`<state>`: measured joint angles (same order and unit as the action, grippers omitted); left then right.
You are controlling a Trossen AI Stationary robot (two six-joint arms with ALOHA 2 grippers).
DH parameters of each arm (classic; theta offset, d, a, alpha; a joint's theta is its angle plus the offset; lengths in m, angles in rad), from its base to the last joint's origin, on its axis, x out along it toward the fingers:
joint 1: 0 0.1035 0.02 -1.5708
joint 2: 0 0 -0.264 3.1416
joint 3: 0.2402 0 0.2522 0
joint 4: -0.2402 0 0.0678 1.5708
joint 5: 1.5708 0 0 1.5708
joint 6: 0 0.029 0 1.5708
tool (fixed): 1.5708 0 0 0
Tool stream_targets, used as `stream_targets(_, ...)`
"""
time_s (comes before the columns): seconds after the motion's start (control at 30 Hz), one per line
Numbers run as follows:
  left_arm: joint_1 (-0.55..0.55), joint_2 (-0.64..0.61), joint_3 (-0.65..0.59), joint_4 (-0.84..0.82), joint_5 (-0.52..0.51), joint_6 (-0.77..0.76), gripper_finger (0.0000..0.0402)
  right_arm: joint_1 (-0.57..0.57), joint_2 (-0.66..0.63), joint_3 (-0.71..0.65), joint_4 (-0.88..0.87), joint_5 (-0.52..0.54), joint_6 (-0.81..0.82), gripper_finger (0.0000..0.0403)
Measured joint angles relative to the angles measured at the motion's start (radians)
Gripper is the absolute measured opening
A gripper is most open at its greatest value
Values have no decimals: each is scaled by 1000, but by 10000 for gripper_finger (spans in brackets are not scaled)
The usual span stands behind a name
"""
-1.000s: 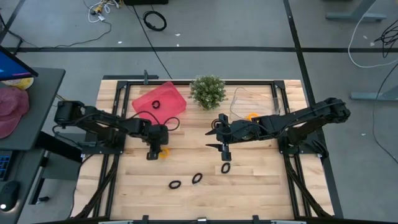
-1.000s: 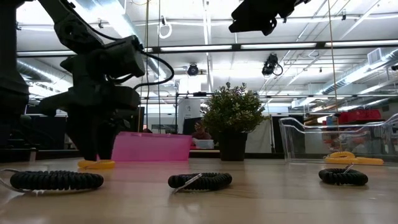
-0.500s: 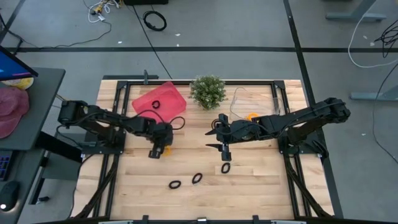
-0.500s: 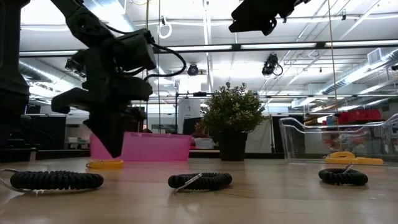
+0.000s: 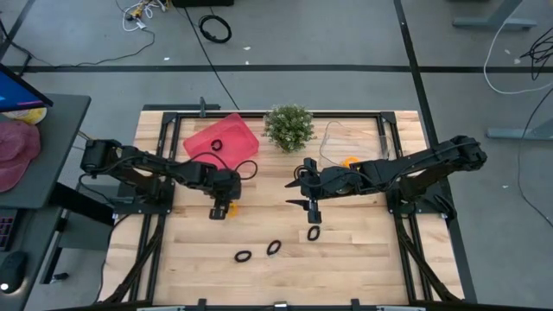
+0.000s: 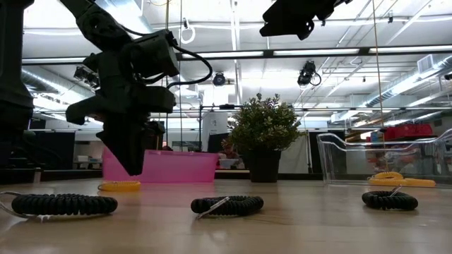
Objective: Sort spring keychains
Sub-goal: Put the orange spring keychain into the transparent bin
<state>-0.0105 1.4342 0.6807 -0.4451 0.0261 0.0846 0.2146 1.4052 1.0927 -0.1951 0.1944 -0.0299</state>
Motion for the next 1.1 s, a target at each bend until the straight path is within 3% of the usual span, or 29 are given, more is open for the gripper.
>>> stream_targets(0.23, -13, 0, 0, -5, 18, -22, 153, 0, 0, 0, 0, 0, 1, 206)
stream_targets(0.43, -28, 45, 0, 7, 14, -15, 172, 0, 0, 0, 0, 0, 4, 206)
stream_targets(0.67, 8, 132, 8, 17, 22, 49, 131, 0, 0, 0, 12, 0, 3, 206)
stream_targets(0.87, 29, 143, 59, -82, 41, 98, 20, 0, 0, 0, 20, 0, -5, 206)
stream_targets(1.0, 28, 150, 121, -129, -9, 37, 17, 0, 0, 0, 23, 0, -5, 206)
stream_targets(1.1, 6, 146, 177, -122, -122, 32, 10, 0, 0, 0, 23, 0, -5, 206)
